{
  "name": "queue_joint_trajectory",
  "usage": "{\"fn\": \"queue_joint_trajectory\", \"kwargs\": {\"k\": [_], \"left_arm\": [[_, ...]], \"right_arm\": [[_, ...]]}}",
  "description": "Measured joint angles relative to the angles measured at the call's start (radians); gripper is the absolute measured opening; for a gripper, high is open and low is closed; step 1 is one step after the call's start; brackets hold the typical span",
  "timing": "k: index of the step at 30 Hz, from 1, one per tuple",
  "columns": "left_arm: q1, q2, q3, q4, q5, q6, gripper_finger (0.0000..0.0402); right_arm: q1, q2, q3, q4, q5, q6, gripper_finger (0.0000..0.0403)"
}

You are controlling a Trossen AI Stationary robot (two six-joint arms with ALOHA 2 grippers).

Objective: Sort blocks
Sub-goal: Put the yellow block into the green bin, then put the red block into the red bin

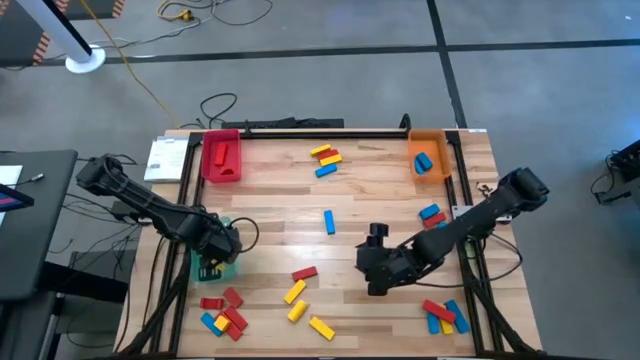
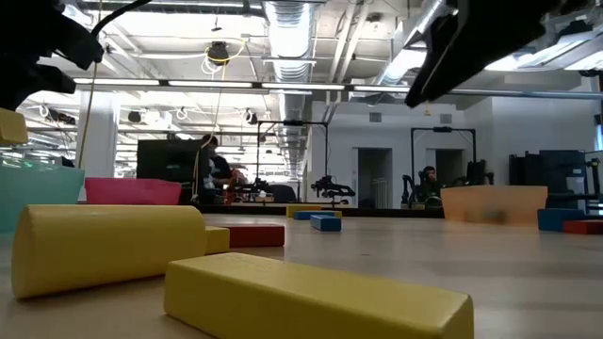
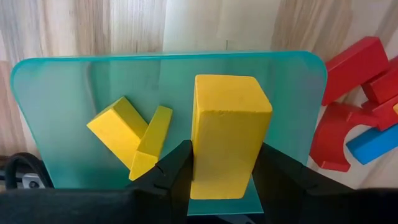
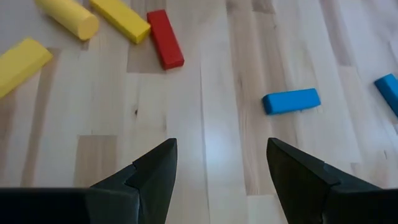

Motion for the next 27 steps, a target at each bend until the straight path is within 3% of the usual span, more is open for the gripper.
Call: {"fn": "queue_joint_trajectory", "kwargs": {"k": [18, 27], "left_arm": [[0.000, 0.000, 0.000, 0.001, -0.003, -0.028, 0.0149], [0.000, 0.000, 0.000, 0.000, -0.011, -0.032, 0.0231]], "right_arm": [[-0.001, 0.113, 0.000, 0.222, -0.089, -0.140, 0.0260], [-0.001, 0.149, 0.000, 0.300, -0.134, -0.193, 0.0260]]}}
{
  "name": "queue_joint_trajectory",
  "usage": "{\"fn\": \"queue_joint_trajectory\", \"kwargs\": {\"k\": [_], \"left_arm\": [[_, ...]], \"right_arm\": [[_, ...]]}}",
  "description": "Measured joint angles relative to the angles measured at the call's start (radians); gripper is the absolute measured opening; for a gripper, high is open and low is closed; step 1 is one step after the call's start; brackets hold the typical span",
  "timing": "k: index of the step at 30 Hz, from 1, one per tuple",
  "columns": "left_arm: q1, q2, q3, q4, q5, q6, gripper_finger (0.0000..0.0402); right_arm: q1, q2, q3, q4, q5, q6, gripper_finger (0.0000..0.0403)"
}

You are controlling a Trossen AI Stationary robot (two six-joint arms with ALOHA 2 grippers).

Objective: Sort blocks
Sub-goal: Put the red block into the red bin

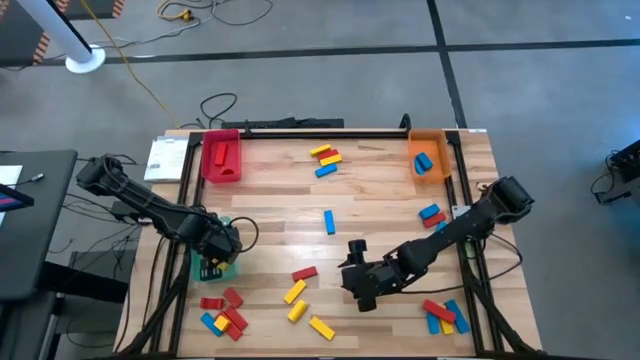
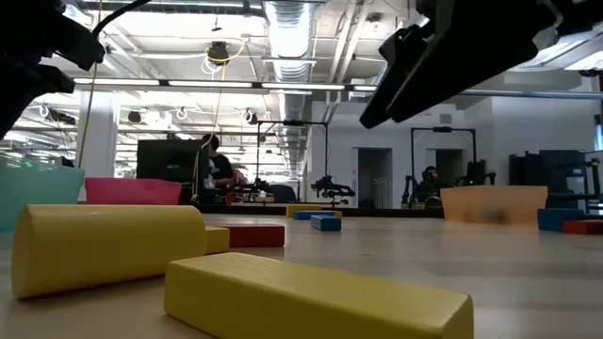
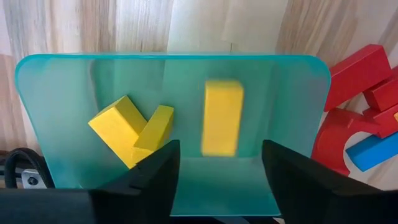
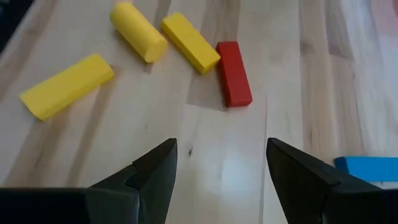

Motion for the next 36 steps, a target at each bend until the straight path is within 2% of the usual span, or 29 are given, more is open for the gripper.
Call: {"fn": "queue_joint_trajectory", "kwargs": {"k": [6, 17, 24, 32, 36], "left_arm": [[0.000, 0.000, 0.000, 0.000, 0.000, 0.002, 0.0258], [-0.008, 0.000, 0.000, 0.110, 0.000, 0.018, 0.0257], [-0.036, 0.000, 0.001, 0.250, 0.002, 0.046, 0.0257], [-0.070, 0.000, 0.001, 0.327, 0.002, 0.061, 0.0256], [-0.083, 0.000, 0.001, 0.336, -0.009, 0.061, 0.0256]], "right_arm": [[-0.004, 0.021, -0.001, 0.040, -0.022, -0.027, 0.0260], [-0.029, 0.065, 0.001, 0.152, -0.130, -0.065, 0.0260], [-0.048, 0.084, 0.000, 0.215, -0.139, -0.102, 0.0260], [-0.111, 0.127, 0.000, 0.256, -0.185, -0.115, 0.0260], [-0.134, 0.169, 0.001, 0.326, -0.255, -0.123, 0.0260]]}}
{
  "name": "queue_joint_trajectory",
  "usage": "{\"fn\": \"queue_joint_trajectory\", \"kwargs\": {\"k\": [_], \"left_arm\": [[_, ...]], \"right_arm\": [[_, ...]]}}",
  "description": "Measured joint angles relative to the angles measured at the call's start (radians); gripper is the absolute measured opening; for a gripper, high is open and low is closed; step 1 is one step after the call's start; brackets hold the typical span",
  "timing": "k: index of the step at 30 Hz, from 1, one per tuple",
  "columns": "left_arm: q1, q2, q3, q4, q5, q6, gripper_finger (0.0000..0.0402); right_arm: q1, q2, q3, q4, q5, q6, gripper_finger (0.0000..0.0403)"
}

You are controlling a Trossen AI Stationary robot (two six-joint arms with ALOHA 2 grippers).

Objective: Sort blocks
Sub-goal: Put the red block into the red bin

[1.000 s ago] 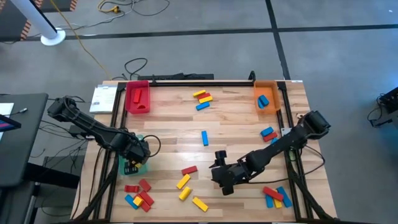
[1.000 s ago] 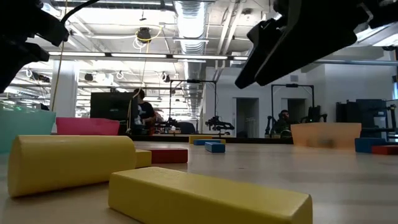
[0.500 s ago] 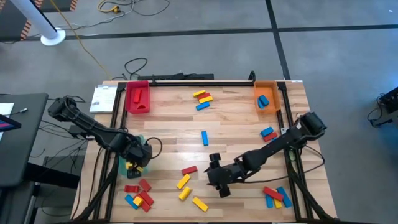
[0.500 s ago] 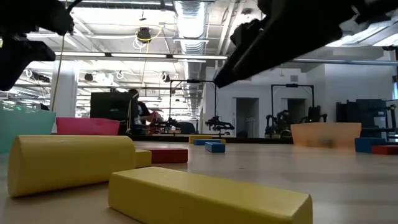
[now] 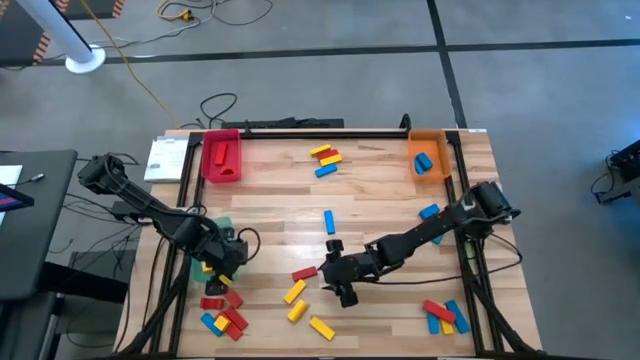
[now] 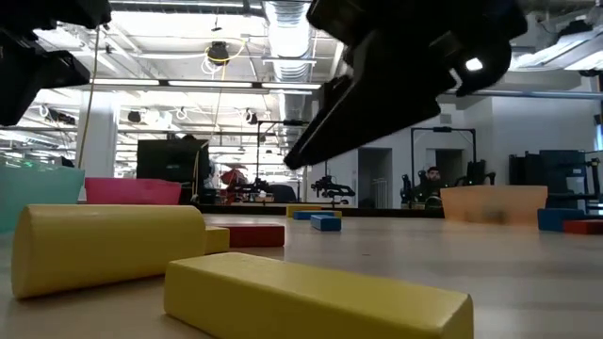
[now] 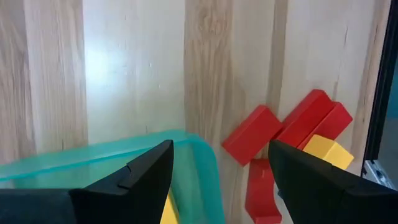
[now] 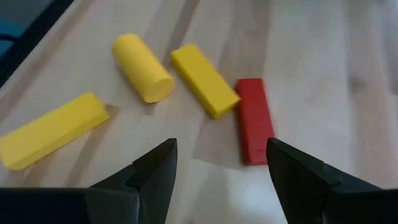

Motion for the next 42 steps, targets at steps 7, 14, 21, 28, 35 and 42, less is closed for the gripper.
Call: {"fn": "queue_joint_trajectory", "kwargs": {"k": [7, 14, 21, 28, 35, 42], "left_arm": [[-0.025, 0.000, 0.000, 0.075, 0.019, -0.001, 0.0256], [-0.033, 0.000, 0.000, 0.121, 0.019, 0.000, 0.0256], [-0.033, 0.000, 0.000, 0.198, 0.018, 0.022, 0.0256], [-0.033, 0.000, 0.000, 0.217, 0.013, 0.026, 0.0256], [-0.033, 0.000, 0.000, 0.219, -0.005, 0.035, 0.0256], [-0.032, 0.000, 0.000, 0.219, -0.013, 0.062, 0.0256]], "right_arm": [[-0.005, 0.065, 0.000, 0.096, -0.116, -0.003, 0.0260], [0.011, 0.072, 0.000, 0.160, -0.152, -0.056, 0.0260], [-0.011, 0.072, 0.000, 0.140, -0.045, -0.074, 0.0246], [-0.068, 0.076, 0.000, 0.127, -0.026, -0.072, 0.0231], [-0.099, 0.149, 0.002, 0.167, -0.121, -0.046, 0.0230], [-0.099, 0.175, 0.000, 0.171, -0.076, -0.048, 0.0221]]}}
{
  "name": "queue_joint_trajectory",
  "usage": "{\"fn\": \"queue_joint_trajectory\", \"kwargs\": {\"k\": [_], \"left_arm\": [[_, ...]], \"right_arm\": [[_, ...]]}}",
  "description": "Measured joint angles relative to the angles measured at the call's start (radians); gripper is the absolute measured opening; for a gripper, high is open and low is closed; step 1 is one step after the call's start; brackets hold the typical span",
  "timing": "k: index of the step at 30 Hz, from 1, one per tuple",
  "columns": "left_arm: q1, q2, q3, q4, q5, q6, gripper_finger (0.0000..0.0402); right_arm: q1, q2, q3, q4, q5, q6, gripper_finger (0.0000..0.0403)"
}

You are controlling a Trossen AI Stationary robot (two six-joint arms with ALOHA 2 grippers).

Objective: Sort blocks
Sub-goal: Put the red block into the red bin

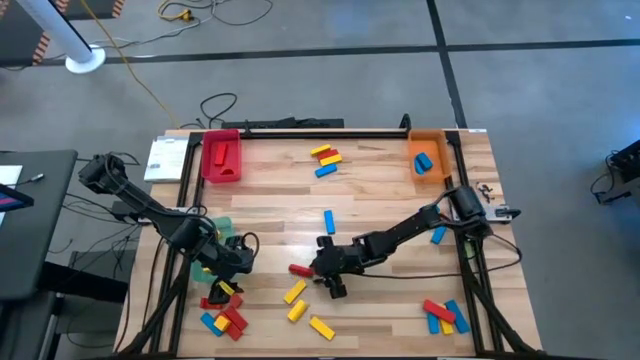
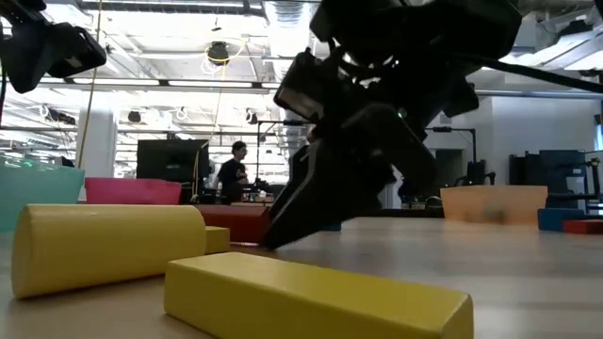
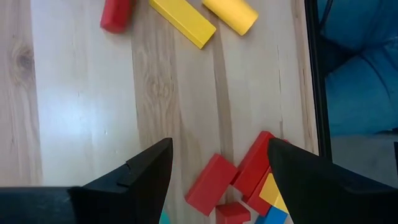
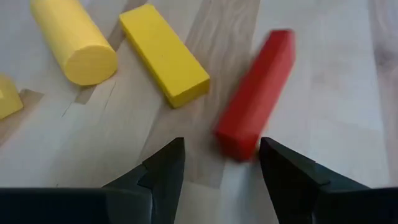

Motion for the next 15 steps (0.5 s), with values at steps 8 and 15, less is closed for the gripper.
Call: {"fn": "queue_joint_trajectory", "kwargs": {"k": [8, 15], "left_arm": [[0.000, 0.000, 0.000, 0.006, -0.026, 0.017, 0.0256], [0.000, 0.000, 0.000, 0.011, -0.043, 0.028, 0.0256]], "right_arm": [[-0.011, -0.003, 0.000, 0.006, 0.007, -0.009, 0.0160], [-0.019, -0.004, 0.000, 0.051, 0.013, -0.007, 0.0136]]}}
